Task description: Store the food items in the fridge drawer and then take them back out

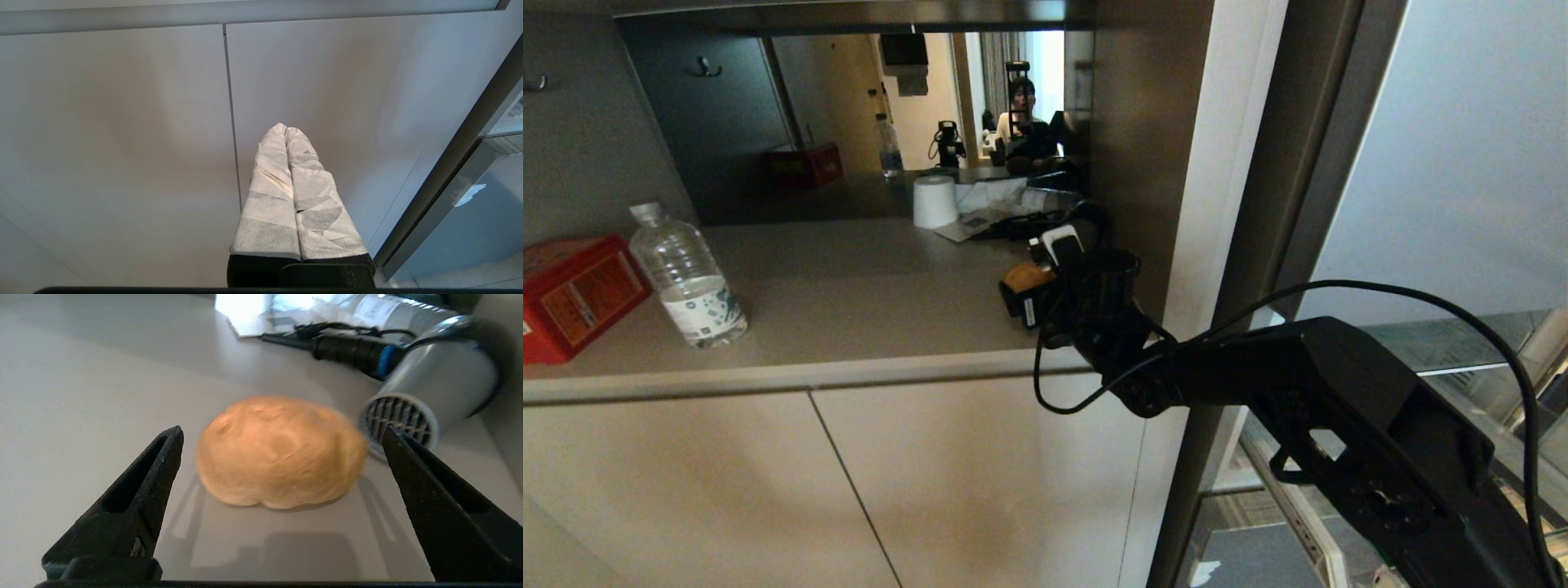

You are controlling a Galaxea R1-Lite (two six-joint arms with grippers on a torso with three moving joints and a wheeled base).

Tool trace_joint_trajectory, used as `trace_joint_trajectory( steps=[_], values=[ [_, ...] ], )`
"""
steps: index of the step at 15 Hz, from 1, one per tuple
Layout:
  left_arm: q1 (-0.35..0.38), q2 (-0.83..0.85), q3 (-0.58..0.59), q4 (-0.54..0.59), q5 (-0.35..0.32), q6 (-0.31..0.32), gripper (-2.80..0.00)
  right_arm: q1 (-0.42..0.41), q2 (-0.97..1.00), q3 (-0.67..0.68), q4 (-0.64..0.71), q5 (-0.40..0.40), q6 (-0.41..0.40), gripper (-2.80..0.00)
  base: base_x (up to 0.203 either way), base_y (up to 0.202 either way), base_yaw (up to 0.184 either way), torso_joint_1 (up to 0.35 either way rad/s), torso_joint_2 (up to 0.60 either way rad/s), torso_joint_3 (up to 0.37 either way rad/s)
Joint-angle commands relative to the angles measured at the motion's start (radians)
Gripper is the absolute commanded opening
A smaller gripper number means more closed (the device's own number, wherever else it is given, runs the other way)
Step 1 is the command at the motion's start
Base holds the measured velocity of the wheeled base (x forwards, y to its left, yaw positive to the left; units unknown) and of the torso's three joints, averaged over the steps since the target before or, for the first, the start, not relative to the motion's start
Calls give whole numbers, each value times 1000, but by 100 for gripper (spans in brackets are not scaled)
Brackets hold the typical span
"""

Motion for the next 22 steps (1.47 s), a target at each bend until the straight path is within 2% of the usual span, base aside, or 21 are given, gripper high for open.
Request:
trace_joint_trajectory(
  steps=[1,11,22],
  values=[
    [0,2,0,0,1,1,-280,-1,3,3,-5,1,-1,0,0,0,0,0,0,0],
    [0,2,0,0,0,-1,-280,-29,9,0,43,37,-1,0,0,0,0,0,0,0],
    [0,2,0,0,0,-1,-280,-27,8,3,33,22,-5,0,0,0,0,0,0,0]
  ],
)
